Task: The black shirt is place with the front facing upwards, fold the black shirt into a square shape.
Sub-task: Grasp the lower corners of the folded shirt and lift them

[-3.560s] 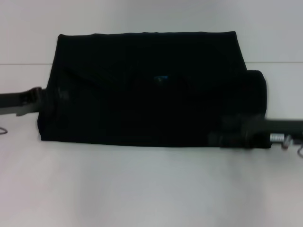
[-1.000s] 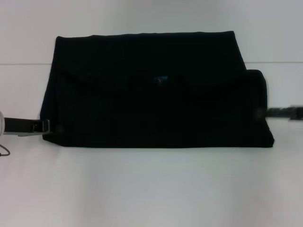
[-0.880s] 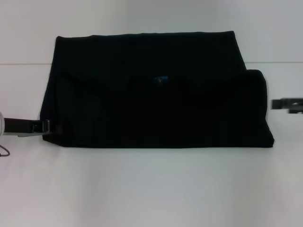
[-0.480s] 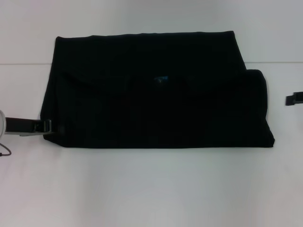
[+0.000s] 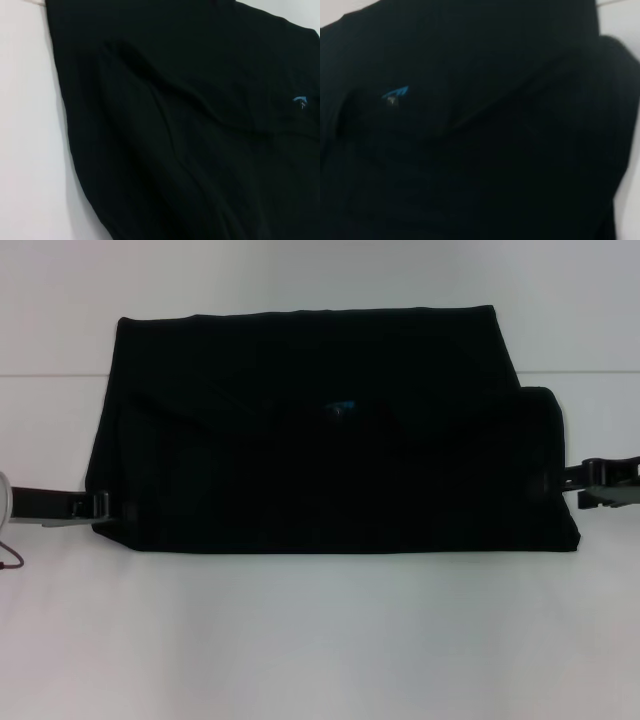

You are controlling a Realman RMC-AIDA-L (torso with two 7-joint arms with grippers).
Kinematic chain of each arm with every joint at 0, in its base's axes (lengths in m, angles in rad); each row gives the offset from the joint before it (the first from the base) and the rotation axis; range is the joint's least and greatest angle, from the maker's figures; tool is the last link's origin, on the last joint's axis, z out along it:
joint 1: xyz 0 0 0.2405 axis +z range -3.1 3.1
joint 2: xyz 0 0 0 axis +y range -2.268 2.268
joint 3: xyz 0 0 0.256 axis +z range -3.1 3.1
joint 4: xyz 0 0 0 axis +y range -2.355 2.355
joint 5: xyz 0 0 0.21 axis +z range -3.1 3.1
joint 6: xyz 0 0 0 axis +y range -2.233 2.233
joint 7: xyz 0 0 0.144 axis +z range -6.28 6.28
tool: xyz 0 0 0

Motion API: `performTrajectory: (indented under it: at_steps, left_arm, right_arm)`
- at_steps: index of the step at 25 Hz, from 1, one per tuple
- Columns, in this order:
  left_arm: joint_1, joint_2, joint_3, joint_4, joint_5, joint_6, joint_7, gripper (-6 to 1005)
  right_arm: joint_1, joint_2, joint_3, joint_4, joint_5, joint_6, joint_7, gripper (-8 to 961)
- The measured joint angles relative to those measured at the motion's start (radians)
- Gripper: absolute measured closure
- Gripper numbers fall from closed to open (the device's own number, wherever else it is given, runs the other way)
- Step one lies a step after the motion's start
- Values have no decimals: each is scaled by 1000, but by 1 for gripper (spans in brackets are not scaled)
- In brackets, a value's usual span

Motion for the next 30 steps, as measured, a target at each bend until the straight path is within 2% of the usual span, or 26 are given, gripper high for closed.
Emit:
performTrajectory:
  at_steps: [4,12,18,23,30]
  left_arm:
    - [0,0,-3,0,-1,0,0,973]
    - [-3,0,-3,1,-6,1,0,974]
    - [-3,-2,-3,4,-9,1,3,973]
    - [-4,-2,-3,5,-9,2,4,973]
    - [-6,-1,-3,1,-9,2,5,974]
  right_arm:
    - [2,14,-19,7,-1,8,0,45]
    - [4,17,-35,30,-2,35,-1,47]
    - [7,29,-41,30,-9,39,-7,48]
    - [10,39,-85,30,-24,46,-7,219]
    - [11,41,-84,28,-28,51,0,370]
